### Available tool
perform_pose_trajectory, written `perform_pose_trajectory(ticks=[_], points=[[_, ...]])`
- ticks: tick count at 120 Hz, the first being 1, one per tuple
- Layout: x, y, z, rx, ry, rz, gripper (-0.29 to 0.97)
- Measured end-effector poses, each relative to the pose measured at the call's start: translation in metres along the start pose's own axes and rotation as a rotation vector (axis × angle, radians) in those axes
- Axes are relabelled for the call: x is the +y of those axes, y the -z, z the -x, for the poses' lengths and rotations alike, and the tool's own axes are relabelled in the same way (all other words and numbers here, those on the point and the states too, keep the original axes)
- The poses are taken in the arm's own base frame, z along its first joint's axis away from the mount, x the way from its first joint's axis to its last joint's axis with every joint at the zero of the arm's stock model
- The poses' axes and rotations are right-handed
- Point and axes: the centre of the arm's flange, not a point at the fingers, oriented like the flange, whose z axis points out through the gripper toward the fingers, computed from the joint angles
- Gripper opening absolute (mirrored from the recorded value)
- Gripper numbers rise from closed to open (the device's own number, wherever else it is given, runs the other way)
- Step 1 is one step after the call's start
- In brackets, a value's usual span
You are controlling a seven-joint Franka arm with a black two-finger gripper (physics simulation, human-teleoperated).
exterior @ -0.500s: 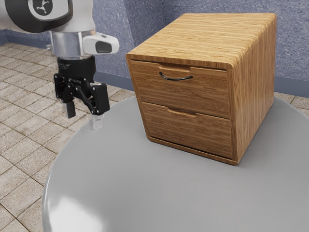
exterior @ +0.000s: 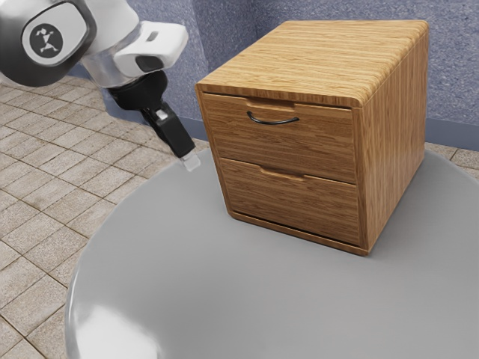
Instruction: Pull the drawer handle with one arm to open the drawer
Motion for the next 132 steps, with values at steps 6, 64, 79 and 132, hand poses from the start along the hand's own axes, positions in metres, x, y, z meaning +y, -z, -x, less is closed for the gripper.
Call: perform_pose_trajectory(ticks=[6,64,79,132], points=[[0.003,0.007,-0.001,0.037,-0.088,-0.027,0.68],[0.057,-0.028,-0.056,-0.143,-0.895,-0.253,0.41],[0.032,-0.022,-0.06,-0.102,-0.944,-0.26,0.3],[-0.025,-0.057,-0.099,0.008,-1.086,-0.19,0.21]])
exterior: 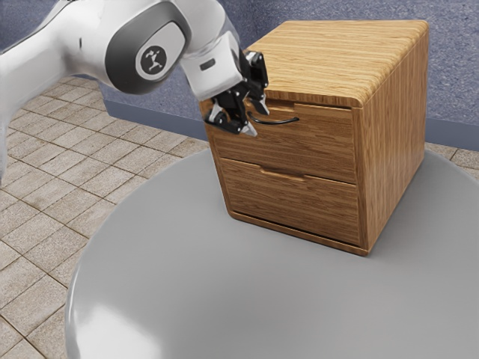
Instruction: Pull the drawer handle with one arm to open the drawer
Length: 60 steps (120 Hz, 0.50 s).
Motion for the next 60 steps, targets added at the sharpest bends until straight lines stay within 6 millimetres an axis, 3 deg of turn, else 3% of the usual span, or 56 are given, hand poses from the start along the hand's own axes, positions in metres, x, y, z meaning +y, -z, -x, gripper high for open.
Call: perform_pose_trajectory(ticks=[10,33,60], points=[[-0.005,-0.01,0.005,0.014,-0.011,0.006,0.21],[-0.009,-0.009,0.008,0.021,-0.009,-0.002,0.21],[-0.012,-0.034,0.03,0.024,0.036,0.028,0.22]])
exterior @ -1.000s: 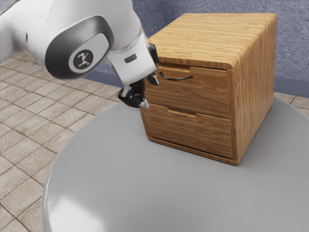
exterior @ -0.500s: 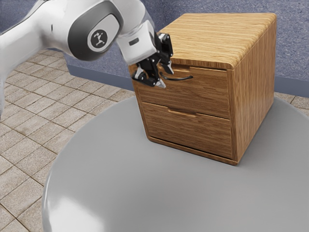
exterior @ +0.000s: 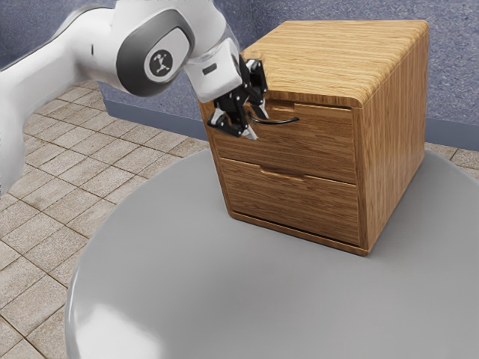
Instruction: Pull the drawer handle with one arm to open the drawer
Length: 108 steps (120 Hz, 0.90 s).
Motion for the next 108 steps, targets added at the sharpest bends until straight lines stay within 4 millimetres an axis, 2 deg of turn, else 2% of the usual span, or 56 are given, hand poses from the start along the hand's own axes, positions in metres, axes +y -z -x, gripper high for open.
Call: perform_pose_trajectory(ticks=[14,30,56,66,76,97,108], points=[[-0.001,-0.007,-0.001,0.008,0.005,0.008,0.22],[-0.006,0.003,-0.014,0.028,-0.005,-0.018,0.22],[-0.007,-0.009,-0.015,0.033,0.001,-0.002,0.22],[-0.003,-0.016,-0.016,0.029,0.002,0.014,0.24],[0.007,-0.013,-0.019,0.01,0.001,0.022,0.25],[0.015,-0.008,-0.021,0.005,0.016,0.015,0.11],[0.018,-0.006,-0.022,0.002,0.023,0.011,-0.03]])
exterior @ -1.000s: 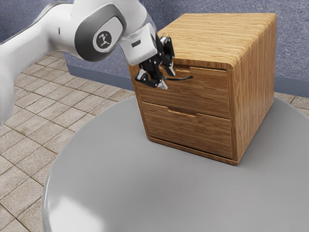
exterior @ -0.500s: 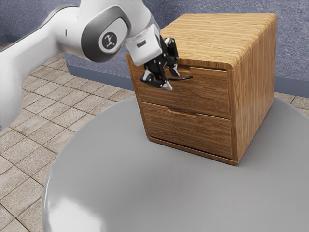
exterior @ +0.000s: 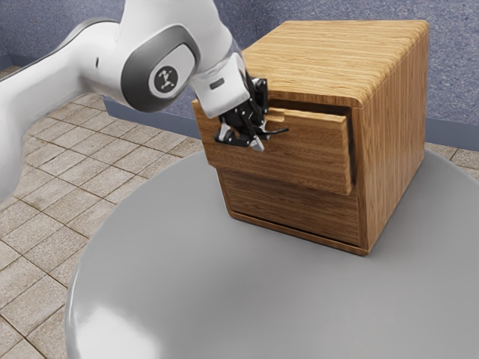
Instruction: Pull the drawer handle with one arm to open the drawer
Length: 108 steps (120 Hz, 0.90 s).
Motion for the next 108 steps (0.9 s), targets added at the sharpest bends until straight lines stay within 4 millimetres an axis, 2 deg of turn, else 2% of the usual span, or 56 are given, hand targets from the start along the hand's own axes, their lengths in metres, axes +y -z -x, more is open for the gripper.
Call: perform_pose_trajectory(ticks=[5,17,64,108], points=[[0.004,0.0,-0.001,-0.006,0.001,0.001,-0.11],[0.011,0.002,-0.003,-0.018,0.004,-0.005,-0.14],[0.033,0.02,-0.006,-0.053,0.021,-0.013,-0.11],[0.057,0.023,-0.006,-0.069,0.054,0.01,-0.12]])
